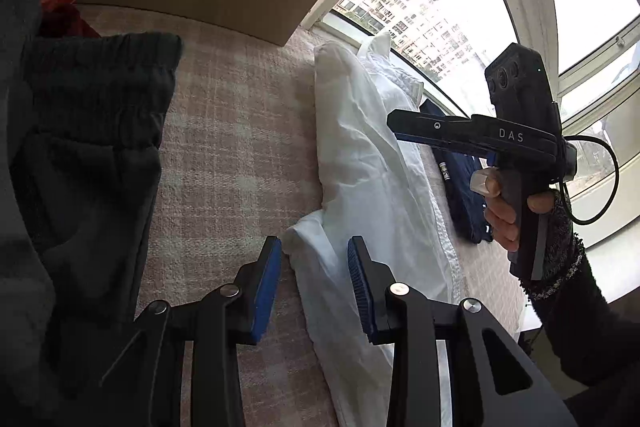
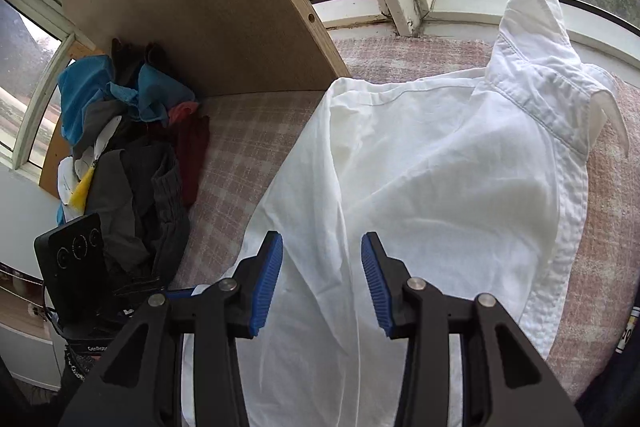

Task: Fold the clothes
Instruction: 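Grasp the shirt button placket with the right gripper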

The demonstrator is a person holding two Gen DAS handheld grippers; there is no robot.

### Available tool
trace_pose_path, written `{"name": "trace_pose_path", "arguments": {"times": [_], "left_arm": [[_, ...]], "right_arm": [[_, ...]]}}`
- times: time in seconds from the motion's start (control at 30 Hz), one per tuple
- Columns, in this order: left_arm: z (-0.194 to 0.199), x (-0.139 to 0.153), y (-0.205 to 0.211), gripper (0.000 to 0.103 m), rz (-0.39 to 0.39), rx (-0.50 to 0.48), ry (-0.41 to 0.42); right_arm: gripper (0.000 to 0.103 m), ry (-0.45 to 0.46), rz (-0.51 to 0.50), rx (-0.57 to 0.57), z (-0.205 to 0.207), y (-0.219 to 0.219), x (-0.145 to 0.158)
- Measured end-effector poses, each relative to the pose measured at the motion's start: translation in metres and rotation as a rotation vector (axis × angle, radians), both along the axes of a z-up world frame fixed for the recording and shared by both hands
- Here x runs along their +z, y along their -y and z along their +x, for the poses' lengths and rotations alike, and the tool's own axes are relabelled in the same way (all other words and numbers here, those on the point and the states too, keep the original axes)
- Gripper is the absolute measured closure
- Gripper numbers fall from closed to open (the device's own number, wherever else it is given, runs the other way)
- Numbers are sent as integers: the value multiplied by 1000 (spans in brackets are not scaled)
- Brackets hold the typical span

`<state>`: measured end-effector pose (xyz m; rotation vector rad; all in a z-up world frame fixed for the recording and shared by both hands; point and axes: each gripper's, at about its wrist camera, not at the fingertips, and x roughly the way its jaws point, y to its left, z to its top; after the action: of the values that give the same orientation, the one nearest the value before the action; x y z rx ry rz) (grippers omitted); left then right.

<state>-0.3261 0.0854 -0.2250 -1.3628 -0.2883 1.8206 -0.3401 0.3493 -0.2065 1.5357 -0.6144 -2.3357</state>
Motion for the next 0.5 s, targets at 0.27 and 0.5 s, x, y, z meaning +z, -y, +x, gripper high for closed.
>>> {"name": "trace_pose_path", "arguments": {"times": [0.27,0.5], "left_arm": [[3,-9,17,101,69,94,16],[24,5,4,71,-298,118,-194]], "right_arm": [[100,-50,-91,-23,5,-15,-3],[86,-123,-100,-86,30,-47,28]]}}
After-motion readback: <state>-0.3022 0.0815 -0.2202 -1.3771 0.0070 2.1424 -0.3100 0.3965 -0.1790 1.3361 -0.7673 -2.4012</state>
